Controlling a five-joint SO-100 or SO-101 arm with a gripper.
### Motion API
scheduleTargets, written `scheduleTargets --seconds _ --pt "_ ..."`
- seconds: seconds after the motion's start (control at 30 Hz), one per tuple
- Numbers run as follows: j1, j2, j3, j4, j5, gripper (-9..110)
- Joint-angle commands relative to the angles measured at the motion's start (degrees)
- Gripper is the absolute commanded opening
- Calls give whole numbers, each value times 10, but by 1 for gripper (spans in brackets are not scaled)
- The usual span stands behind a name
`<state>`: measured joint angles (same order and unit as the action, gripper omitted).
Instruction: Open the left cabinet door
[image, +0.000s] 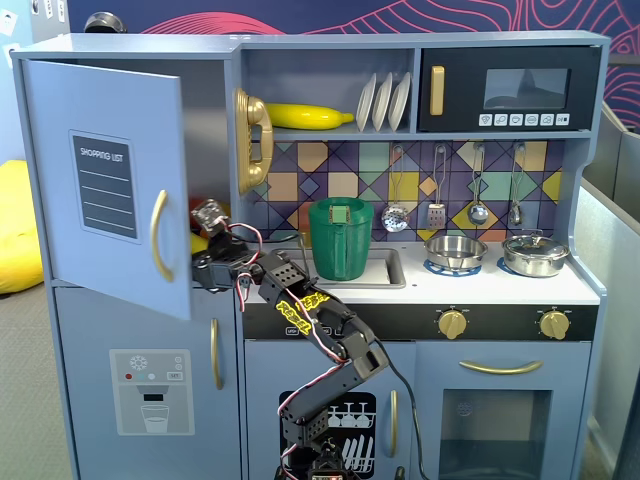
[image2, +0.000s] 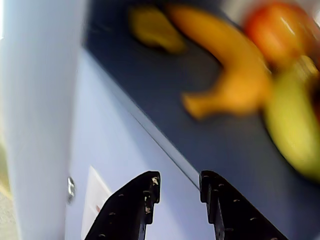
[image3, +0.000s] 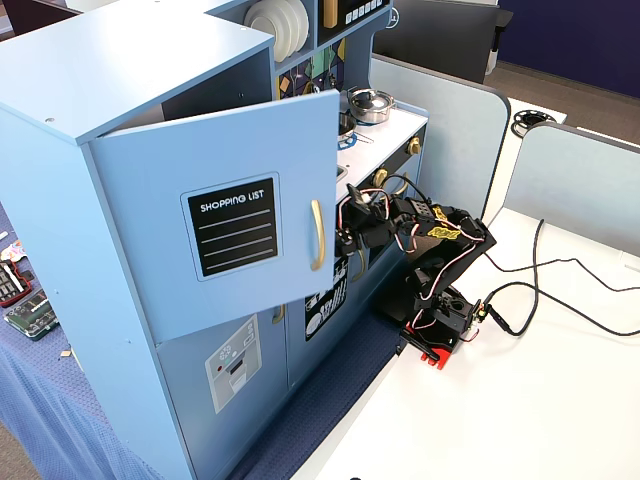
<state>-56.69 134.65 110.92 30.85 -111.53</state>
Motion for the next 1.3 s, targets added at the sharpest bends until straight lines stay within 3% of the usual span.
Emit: scheduleTargets --seconds 0.0,0.2,0.33,0.67,0.9,1.27 --pt "-95 -11 -46 -38 -31 0" --pt "-192 -35 -61 -70 -55 0" --pt "-165 -26 -40 -66 -43 0" --pt "173 116 142 11 78 0" --pt "405 224 291 192 169 0" --pt "561 388 522 367 272 0"
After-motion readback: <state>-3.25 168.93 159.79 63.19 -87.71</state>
